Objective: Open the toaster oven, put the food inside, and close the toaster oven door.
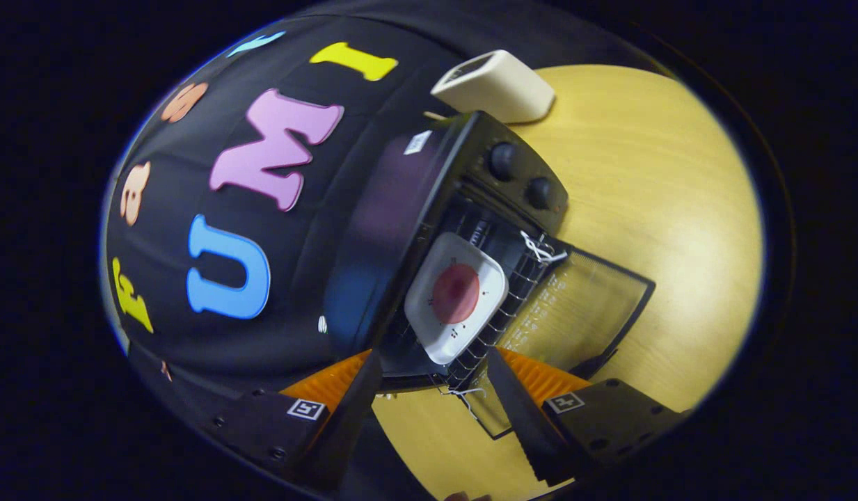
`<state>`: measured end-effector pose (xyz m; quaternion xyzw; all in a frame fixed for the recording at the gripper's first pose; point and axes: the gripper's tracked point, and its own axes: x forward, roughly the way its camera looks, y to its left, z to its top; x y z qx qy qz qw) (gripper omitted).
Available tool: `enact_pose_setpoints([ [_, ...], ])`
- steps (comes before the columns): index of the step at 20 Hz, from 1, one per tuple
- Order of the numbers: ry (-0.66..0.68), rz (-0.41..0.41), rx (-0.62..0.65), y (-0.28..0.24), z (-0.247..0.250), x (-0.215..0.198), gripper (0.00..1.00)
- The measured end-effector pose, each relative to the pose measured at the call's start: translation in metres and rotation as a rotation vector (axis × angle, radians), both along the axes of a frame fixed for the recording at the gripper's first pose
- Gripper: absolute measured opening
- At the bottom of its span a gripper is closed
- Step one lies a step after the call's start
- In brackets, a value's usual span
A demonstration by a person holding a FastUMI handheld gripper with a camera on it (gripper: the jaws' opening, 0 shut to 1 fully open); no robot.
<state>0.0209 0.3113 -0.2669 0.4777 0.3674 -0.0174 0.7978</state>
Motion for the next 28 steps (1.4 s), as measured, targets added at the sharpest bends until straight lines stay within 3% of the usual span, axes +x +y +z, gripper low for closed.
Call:
enact_pose_setpoints([
  [9, -0.155, 0.380, -0.418, -0.023, 0.024, -0.038, 0.99],
  [13, -0.115, 0.499, -0.528, -0.026, -0.006, -0.069, 0.99],
  [23, 0.046, 0.691, -0.666, -0.012, -0.102, -0.127, 0.99],
  [28, 0.109, 0.703, -0.696, -0.006, -0.135, -0.131, 1.00],
])
